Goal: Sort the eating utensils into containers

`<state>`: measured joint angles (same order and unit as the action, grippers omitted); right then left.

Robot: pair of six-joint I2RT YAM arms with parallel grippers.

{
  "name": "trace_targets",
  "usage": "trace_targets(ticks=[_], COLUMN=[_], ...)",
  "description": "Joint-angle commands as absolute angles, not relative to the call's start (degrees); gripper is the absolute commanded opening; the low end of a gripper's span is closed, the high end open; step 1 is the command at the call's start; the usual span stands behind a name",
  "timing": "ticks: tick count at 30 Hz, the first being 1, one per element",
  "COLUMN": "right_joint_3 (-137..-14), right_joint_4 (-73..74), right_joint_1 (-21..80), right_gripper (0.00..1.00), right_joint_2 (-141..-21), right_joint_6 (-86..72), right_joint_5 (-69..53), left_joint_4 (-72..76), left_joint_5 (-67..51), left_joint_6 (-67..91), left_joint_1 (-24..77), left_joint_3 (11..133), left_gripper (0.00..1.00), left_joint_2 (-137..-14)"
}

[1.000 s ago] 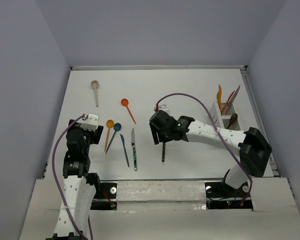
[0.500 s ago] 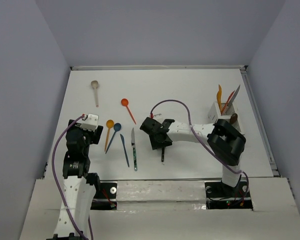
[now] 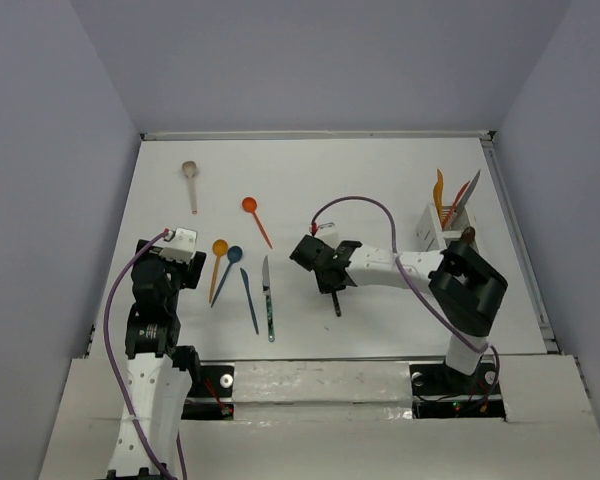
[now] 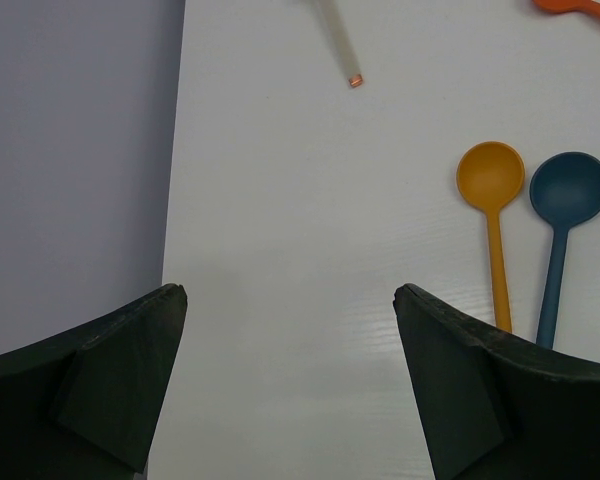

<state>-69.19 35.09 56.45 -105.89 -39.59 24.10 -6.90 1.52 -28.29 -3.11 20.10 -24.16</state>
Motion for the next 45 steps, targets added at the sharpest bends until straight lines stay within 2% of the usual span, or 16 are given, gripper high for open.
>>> trace_targets(ticks=[1,3,4,6,9,11,17,23,26,31,36,44,45], right_joint_3=[-65.84,-60.60,-58.29,-52.77,-49.75,-49.05,-45.09,-43.51,-41.32,-40.87,-35.87,-30.32,-29.97], right_joint_4=[28.68,15.52,3.29,-9.09,-24.50,-26.36,-27.60,-27.16,-26.89,-29.18,-36.20,-43.24,-43.33], right_joint_1=[55.81,55.81,55.20,53.01,41.70,30.31,14.43,12.74,12.74,12.74,12.74,12.74,12.74], right_gripper=[0.00,0.00,0.00,0.00,0.00,0.00,0.00,0.00,0.00,0.00,0.00,0.00,0.05], right_joint_2=[-89.55,-80.90,-73.12,-67.44,-63.55,-63.11,-63.63,-69.87,-71.27,-71.46,-68.47,-72.24,-72.25], right_joint_6=[-32.63,-22.37,-12.49,-2.86,9.39,8.19,2.99,0.54,-3.59,-1.49,-1.41,-2.54,-2.90], right_joint_5=[39.24,43.13,46.46,49.12,54.75,54.32,54.05,53.88,52.65,49.66,46.33,39.91,39.38], left_joint_4=[-5.19,-5.19,-5.10,-5.10,-5.10,-5.01,-5.19,-5.19,-5.19,-5.19,-5.01,-5.10,-5.10], left_joint_5=[0.97,0.97,0.97,0.97,0.88,0.97,0.53,0.44,0.44,0.35,0.62,0.62,0.62], left_joint_6=[-28.74,-28.74,-28.74,-28.74,-28.83,-28.74,-29.00,-29.00,-29.00,-29.09,-28.92,-28.92,-28.92], left_joint_1=[-3.52,-3.52,-3.52,-3.52,-3.60,-3.69,-3.60,-3.52,-3.52,-3.52,-3.52,-3.60,-3.60], left_joint_3=[20.30,20.30,20.39,20.39,20.39,20.30,20.48,20.48,20.48,20.57,20.57,20.48,20.48], left_gripper=[0.99,0.99,0.99,0.99,0.99,0.99,0.99,0.99,0.99,0.99,0.99,0.99,0.99], left_joint_2=[-23.99,-24.26,-24.26,-24.52,-24.70,-24.61,-24.87,-24.87,-24.96,-25.31,-25.49,-25.23,-25.14])
